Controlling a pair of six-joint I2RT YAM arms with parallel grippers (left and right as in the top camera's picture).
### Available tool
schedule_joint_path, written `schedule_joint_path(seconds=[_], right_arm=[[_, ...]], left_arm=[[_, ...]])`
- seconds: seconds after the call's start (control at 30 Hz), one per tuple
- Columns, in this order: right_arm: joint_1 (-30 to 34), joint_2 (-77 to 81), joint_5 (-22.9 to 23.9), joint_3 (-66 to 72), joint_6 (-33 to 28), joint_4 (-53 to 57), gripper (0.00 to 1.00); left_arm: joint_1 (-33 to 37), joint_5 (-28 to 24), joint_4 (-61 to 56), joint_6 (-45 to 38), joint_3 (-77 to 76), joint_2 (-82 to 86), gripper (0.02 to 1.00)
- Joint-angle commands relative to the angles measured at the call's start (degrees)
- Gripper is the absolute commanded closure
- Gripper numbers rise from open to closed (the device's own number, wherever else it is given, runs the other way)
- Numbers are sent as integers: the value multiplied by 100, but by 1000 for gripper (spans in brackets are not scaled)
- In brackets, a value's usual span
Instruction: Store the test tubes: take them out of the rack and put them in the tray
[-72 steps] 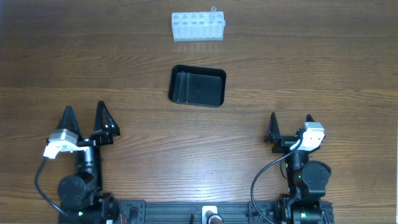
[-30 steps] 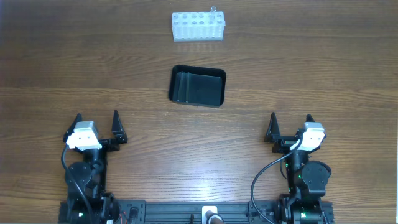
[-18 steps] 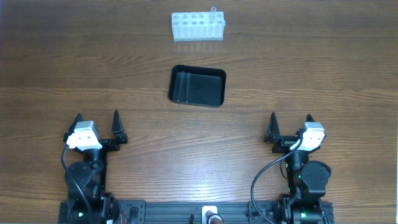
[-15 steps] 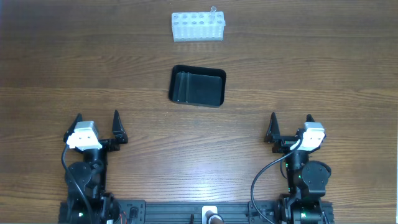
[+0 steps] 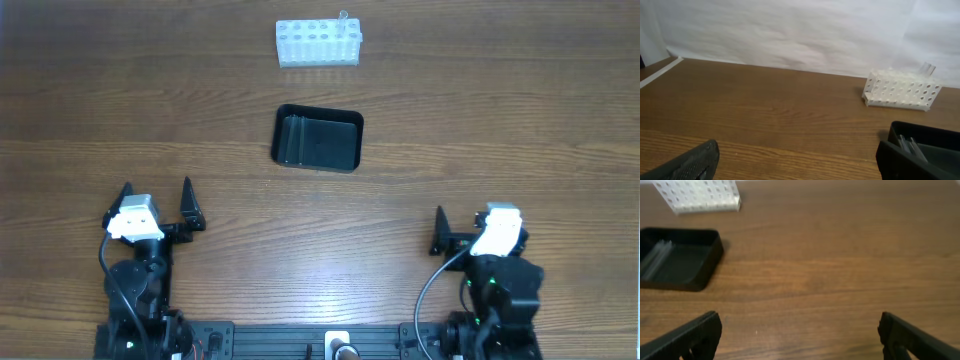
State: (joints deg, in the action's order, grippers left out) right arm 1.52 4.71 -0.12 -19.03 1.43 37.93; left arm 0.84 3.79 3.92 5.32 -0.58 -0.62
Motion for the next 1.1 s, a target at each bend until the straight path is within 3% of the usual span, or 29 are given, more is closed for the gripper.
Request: schedule_joint_path(seconds=[0.03,0.57,0.87,0.93,1.1], right_arm=[[33,844,149,-1182,-273,330,7],[-111,4621,-136,-4848,-280,702,7],[-933,6284,37,-6419,-275,356,7],[-1126,6738,365,-6723,-22,293,7],[-1729,7827,1722,-7473,413,212,9]], left_arm=[[35,-57,2,-105,24,28,20],[35,-57,2,-105,24,28,20],[35,-57,2,-105,24,28,20],[35,-57,2,-105,24,28,23],[35,-55,2,-105,24,28,20]])
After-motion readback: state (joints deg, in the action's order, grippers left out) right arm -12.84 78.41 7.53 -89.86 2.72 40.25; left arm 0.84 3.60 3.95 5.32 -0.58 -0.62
